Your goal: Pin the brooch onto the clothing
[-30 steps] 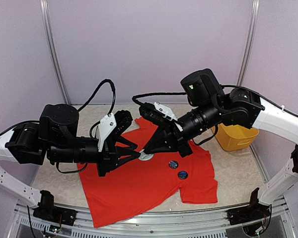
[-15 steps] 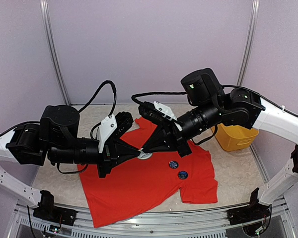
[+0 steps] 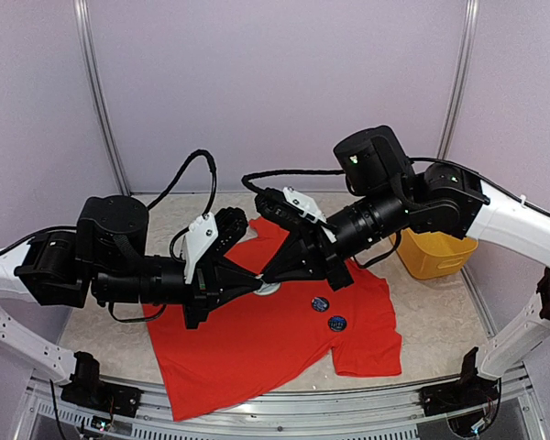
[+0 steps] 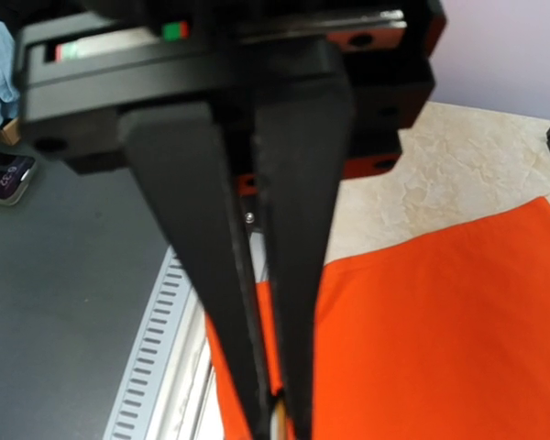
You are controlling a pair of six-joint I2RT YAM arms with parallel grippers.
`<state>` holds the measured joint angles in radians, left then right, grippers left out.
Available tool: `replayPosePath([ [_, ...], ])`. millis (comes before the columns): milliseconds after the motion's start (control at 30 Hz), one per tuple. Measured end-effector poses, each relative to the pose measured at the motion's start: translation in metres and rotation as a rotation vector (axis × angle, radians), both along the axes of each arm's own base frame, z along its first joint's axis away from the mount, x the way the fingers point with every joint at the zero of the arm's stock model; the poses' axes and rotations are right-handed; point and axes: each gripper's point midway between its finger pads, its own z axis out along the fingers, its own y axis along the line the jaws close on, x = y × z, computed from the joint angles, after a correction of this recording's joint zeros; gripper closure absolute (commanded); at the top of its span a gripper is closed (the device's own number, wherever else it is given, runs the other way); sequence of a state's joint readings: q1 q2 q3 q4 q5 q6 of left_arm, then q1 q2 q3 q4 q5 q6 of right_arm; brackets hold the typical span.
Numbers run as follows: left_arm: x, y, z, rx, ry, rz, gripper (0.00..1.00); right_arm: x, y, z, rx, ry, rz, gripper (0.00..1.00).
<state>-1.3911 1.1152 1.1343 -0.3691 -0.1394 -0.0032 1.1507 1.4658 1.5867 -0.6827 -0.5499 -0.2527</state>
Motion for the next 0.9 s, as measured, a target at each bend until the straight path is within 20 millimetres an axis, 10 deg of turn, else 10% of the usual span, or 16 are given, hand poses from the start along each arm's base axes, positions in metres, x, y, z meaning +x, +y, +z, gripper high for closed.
replayPosePath([
  [133,0.000,0.002,0.001,-0.018,-0.005,0.004,1.00,0.000,0.001,0.001,0.006,-0.003,0.001,0.94],
  [233,0.002,0.005,0.005,-0.051,-0.016,0.017,1.00,0.003,0.003,0.005,0.023,-0.014,-0.018,0.56],
  [367,0.007,0.014,0.008,-0.148,-0.041,0.055,1.00,0.014,-0.002,0.015,0.101,-0.044,-0.103,0.37],
  [900,0.005,0.025,0.049,-0.600,-0.164,0.096,1.00,0.016,-0.005,0.061,0.542,0.161,-0.112,0.33],
])
